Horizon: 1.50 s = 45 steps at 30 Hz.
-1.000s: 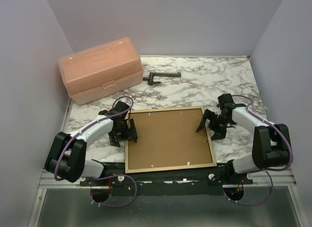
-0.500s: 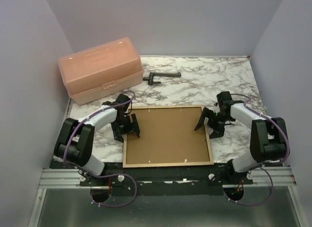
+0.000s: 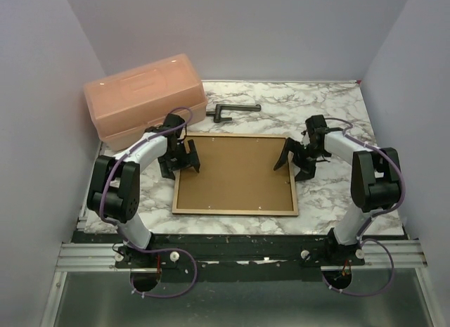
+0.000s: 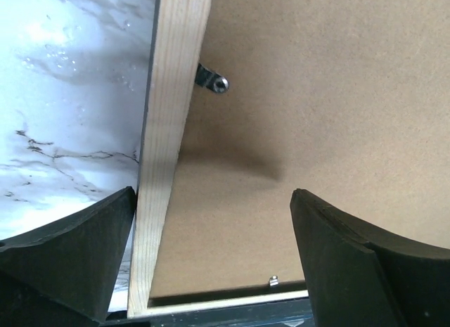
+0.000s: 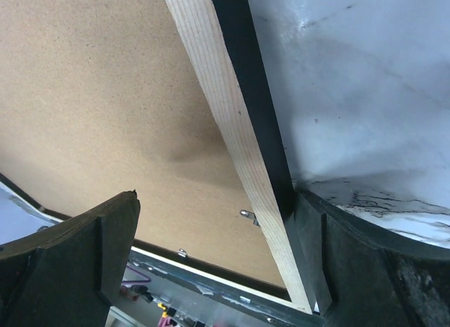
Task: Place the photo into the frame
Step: Move the photo frame to the center of the board, then turn over the photo frame at the center of the board.
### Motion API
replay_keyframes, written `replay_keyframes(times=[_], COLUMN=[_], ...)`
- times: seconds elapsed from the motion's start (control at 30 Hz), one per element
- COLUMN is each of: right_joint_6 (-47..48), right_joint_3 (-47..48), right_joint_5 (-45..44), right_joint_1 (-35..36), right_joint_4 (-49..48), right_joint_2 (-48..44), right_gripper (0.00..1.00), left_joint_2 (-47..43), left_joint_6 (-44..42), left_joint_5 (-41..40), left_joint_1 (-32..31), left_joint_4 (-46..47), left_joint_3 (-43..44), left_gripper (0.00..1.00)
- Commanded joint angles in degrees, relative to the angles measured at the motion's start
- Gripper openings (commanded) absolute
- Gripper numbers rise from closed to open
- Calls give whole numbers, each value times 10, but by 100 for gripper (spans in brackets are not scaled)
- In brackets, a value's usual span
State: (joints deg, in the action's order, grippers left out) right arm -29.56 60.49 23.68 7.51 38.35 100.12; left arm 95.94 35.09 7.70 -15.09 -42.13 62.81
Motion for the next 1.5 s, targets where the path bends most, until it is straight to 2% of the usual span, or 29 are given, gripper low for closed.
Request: replay_keyframes(times=[0.0, 0.07, 0.2, 0.37, 0.57, 0.7, 0.77, 0.93, 1.13, 1.23, 1.4, 1.47], right_joint_6=[17, 24, 33, 33, 9, -6, -11, -30, -30, -27, -9, -4], right_joint_3=[11, 2, -30, -88, -154, -179, -197, -214, -210, -199, -159, -133], right_joint_5=[-2, -32, -75, -83, -28, -32, -32, -26, -47, -51, -47, -43], right_joint_1=[16, 16, 16, 16, 18, 21, 22, 35, 46, 47, 49, 48], right_joint_4=[-13, -3, 23, 46, 49, 52, 46, 34, 39, 48, 87, 109], right_joint_2=[4, -13, -52, -104, -165, -187, -188, -191, -187, -191, -197, -201], right_gripper=[100, 100, 100, 100, 100, 95, 89, 62, 28, 15, 2, 0], left_joint_2=[-11, -29, -80, -158, -246, -264, -264, -272, -290, -299, -302, -301], left_joint_6=[-12, -21, -33, -35, -3, 37, 51, 45, 3, -20, -77, -117], left_joint_5=[-13, -50, -123, -153, -148, -139, -138, -126, -108, -100, -84, -78], left_joint_1=[-10, -10, -10, -20, -91, -172, -207, -257, -282, -291, -302, -311], left_joint_4=[-16, -34, -67, -92, -91, -76, -65, -22, 22, 42, 57, 59], left_joint_3=[15, 8, -14, -57, -123, -145, -144, -117, -76, -65, -53, -47], left_gripper=[95, 98, 98, 98, 98, 98, 98, 97, 97, 98, 98, 99])
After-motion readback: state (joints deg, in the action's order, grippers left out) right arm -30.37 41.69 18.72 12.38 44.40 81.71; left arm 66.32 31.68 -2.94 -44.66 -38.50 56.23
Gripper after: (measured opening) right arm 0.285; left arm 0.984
